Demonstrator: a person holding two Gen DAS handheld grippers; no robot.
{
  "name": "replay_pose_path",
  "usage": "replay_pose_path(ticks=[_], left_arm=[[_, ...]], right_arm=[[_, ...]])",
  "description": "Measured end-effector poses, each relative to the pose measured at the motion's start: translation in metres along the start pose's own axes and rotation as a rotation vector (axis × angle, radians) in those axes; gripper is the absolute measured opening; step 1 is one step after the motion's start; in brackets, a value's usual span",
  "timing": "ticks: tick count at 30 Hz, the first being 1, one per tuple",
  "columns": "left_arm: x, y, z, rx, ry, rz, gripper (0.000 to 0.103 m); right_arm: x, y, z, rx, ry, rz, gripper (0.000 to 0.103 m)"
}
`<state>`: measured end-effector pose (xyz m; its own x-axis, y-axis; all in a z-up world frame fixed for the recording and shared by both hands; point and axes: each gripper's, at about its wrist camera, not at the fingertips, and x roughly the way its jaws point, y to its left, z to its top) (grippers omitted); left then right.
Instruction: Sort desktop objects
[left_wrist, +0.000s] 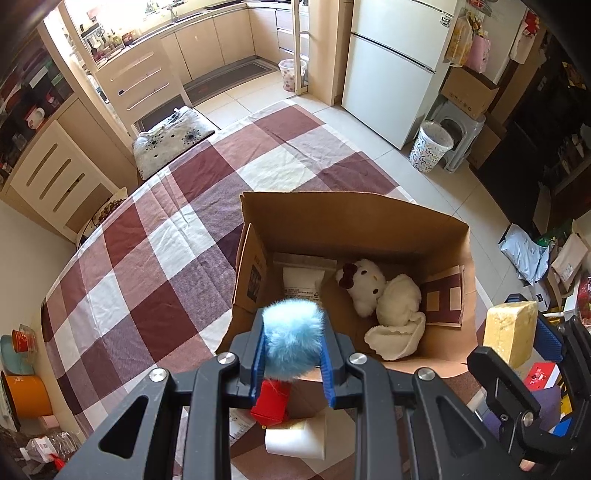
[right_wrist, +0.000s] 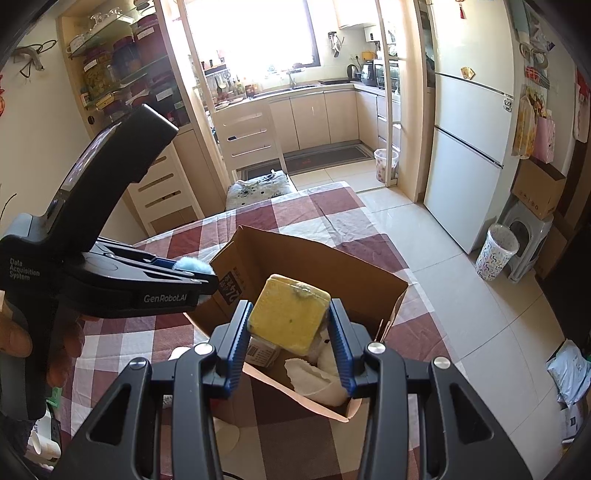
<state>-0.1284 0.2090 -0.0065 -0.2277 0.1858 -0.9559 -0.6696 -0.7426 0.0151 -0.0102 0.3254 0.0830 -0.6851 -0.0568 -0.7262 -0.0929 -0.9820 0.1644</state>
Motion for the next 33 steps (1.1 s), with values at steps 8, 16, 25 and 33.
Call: replay_pose_path(ticks=[8, 16, 25, 33], left_arm=[[0.0, -0.001, 0.002, 0.006, -0.007, -0.004, 0.027], [-0.005, -0.001, 0.008, 0.017, -0.038, 0.1, 0.068], [-0.01, 0.011, 0.004, -0.026, -0.037, 0.075, 0.068], [-0.014, 0.009, -0.001, -0.022, -0.031, 0.07, 0.068]], right_arm=[[0.001, 0.001, 0.0, 0.003, 0.002, -0.001, 0.042], [-0.019, 0.006, 0.003, 0.005, -0.117, -0.03, 0.093], [-0.024, 0.009, 0.0, 0.017, -0.105, -0.004, 0.093], [-0.025, 0.004, 0.0, 0.033, -0.09, 0.005, 0.093]])
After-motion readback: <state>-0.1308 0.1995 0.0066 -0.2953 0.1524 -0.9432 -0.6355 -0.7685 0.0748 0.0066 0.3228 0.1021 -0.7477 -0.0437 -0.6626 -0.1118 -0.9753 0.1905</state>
